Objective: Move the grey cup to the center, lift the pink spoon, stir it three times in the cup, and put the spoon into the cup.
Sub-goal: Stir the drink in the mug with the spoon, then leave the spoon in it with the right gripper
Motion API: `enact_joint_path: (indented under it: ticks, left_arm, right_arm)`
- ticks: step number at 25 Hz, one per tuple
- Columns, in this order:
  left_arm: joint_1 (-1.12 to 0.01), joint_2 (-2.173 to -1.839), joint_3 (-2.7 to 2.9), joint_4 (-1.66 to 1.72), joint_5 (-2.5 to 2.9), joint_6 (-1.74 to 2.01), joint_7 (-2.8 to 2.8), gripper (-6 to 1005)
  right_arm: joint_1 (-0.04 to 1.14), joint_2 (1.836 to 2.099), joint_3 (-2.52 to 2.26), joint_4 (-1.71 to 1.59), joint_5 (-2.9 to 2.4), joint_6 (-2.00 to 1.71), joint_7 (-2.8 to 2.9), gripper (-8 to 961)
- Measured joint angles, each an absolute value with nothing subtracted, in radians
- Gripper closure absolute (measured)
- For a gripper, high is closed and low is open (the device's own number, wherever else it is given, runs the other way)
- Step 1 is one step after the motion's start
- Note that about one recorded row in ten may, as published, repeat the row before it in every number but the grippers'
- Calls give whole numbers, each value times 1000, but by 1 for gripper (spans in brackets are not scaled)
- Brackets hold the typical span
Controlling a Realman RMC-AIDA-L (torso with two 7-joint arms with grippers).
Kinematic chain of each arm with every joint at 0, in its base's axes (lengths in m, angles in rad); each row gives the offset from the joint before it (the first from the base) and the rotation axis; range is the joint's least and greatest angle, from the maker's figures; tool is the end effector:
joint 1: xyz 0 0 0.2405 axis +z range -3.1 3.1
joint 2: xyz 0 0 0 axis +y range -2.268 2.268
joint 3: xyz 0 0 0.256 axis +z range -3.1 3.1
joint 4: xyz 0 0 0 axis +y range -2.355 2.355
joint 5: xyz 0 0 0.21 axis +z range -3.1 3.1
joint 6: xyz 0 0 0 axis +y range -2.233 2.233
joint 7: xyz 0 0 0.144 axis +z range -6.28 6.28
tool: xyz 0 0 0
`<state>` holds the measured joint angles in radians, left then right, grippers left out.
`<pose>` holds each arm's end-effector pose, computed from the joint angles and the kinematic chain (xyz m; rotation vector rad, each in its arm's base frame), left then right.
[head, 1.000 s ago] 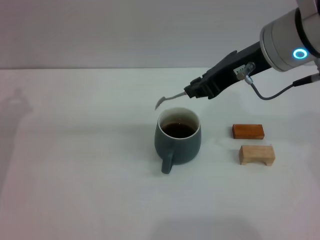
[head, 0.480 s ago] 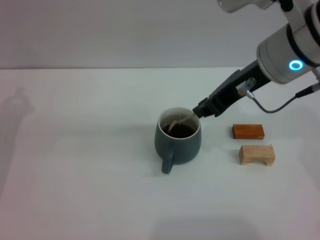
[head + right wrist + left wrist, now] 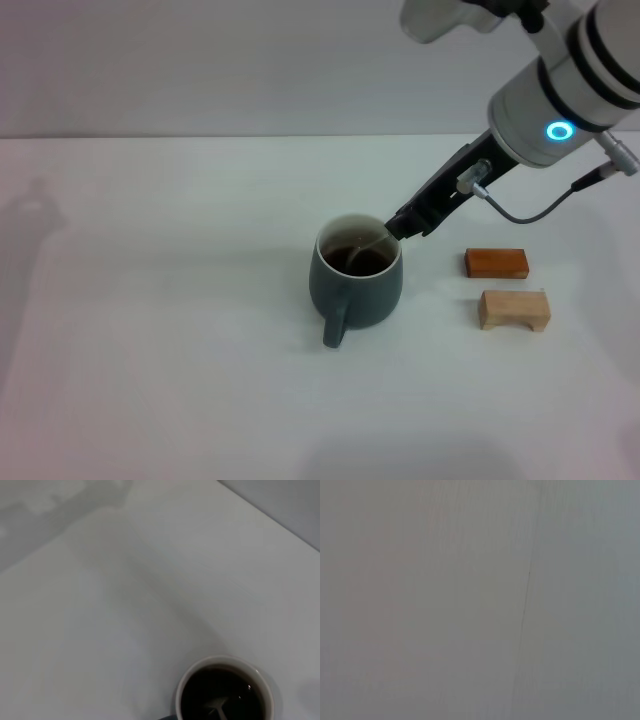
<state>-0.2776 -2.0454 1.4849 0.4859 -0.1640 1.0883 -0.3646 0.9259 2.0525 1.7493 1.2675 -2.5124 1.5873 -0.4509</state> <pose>-0.3311 0.3417 0.0753 -1.3262 -0.5284 -0.9131 0.0729 0.3895 -0.0065 -2.6881 0.7592 -0.4089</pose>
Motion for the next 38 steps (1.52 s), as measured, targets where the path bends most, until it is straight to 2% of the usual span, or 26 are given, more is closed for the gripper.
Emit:
enact_joint_path:
  ticks: [16, 38]
  left_arm:
    - [-278, -2051, 1485, 480, -164, 1107, -367, 1001]
    - [-284, -2052, 1485, 480, -164, 1109, -368, 1001]
  right_arm:
    - [1066, 2055, 1683, 1008, -2561, 1473, -496, 809]
    - [1105, 2067, 1649, 968, -2609, 1425, -494, 809]
